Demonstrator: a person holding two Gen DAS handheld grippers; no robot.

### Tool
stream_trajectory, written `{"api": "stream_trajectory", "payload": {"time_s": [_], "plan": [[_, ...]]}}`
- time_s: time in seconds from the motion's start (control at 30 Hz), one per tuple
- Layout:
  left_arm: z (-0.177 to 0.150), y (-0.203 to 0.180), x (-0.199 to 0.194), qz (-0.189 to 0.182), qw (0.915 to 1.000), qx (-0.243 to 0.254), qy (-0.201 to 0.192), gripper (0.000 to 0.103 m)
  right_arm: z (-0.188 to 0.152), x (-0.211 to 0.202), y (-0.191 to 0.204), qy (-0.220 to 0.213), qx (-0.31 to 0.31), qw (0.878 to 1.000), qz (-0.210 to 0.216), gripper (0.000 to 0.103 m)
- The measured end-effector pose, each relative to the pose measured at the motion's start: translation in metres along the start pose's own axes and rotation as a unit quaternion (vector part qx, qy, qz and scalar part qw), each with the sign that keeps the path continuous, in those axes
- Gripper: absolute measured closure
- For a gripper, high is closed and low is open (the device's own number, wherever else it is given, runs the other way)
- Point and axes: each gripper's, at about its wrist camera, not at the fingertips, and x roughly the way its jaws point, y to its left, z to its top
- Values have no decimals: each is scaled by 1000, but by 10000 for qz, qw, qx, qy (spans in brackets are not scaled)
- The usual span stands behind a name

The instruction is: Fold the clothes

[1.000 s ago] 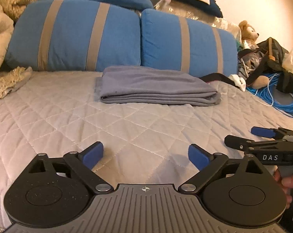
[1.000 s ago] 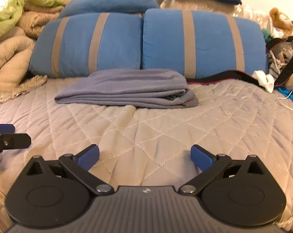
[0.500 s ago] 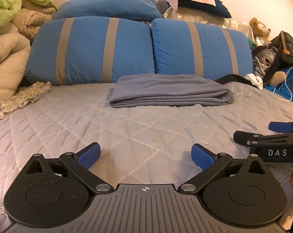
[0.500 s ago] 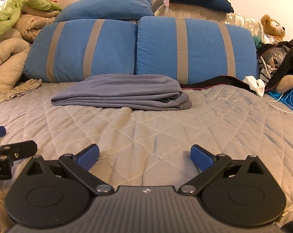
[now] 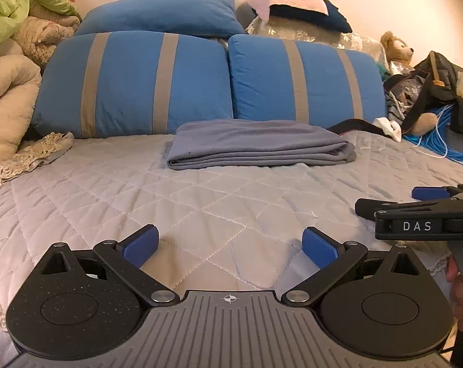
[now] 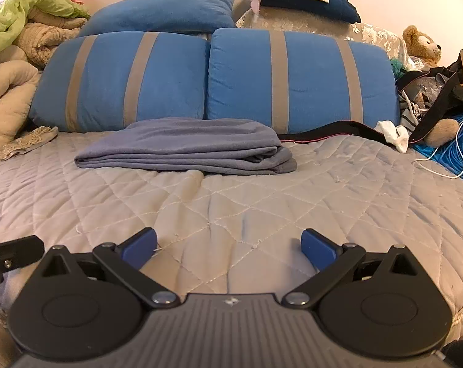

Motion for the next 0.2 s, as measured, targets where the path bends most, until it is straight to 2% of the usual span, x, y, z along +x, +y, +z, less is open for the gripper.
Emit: {"api": "stream_trajectory", "payload": {"time_s": [0.2], "plan": [[0,-2,0,57,10000,-12,12,0,0,0,-1,-24,0,10000,10,0]]}}
